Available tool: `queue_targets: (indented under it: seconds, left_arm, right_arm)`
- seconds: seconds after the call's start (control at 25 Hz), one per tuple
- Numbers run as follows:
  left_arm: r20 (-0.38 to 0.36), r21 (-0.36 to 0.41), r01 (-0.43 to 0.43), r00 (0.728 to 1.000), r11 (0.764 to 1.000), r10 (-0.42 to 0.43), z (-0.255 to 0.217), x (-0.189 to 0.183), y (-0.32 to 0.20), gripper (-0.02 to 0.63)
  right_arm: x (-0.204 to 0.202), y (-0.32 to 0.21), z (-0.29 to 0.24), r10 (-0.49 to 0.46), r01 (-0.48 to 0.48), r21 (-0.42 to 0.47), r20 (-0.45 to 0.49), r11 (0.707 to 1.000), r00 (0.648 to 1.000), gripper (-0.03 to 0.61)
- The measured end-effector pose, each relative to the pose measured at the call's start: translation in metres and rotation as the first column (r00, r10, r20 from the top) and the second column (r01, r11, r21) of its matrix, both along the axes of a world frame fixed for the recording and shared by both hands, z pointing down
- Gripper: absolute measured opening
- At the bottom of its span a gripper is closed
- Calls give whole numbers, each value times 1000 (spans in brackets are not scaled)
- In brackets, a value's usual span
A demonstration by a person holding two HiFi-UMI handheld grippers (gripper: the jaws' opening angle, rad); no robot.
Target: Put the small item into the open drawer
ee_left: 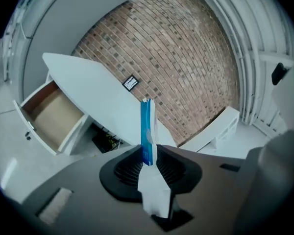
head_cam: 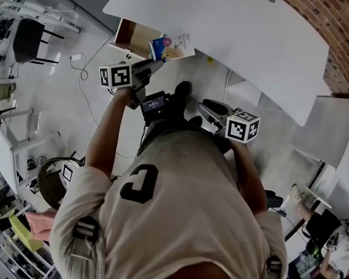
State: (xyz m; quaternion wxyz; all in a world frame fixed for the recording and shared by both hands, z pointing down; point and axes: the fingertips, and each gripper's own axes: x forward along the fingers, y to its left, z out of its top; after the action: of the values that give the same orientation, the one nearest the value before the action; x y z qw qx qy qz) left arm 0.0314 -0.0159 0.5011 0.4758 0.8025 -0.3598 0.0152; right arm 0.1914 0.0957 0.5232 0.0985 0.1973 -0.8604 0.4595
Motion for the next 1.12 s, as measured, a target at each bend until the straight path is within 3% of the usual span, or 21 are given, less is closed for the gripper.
queue_targets:
  seconds: [0.12,0.28,0.52,0.8,1.12]
  left_arm:
    - [63,5,32,998,999,-33,3,-27,14,80]
    - [72,-18,104,992,994,-103,7,-56,33,80]
    - [150,-45,144,979,989,-136,20,-97,45,80]
    - [166,-62,154,976,986,-142,36,-157,36,80]
    - [183,-98,107,979,989,-88,68,-245,-6,80]
  right_arm:
    - [-4,14,5,-27,27,-6,-1,1000,1000,109]
    - [-11,22,4,-41,41,-14,1,999,999,107]
    - [-31,16,6,-67,67,-30,-3,997,998,107]
    - [-79,-2,14,-94,92,-45,-40,995,995,107]
    - [-174,-48,15,-91,84,-84,-82,993,992,107]
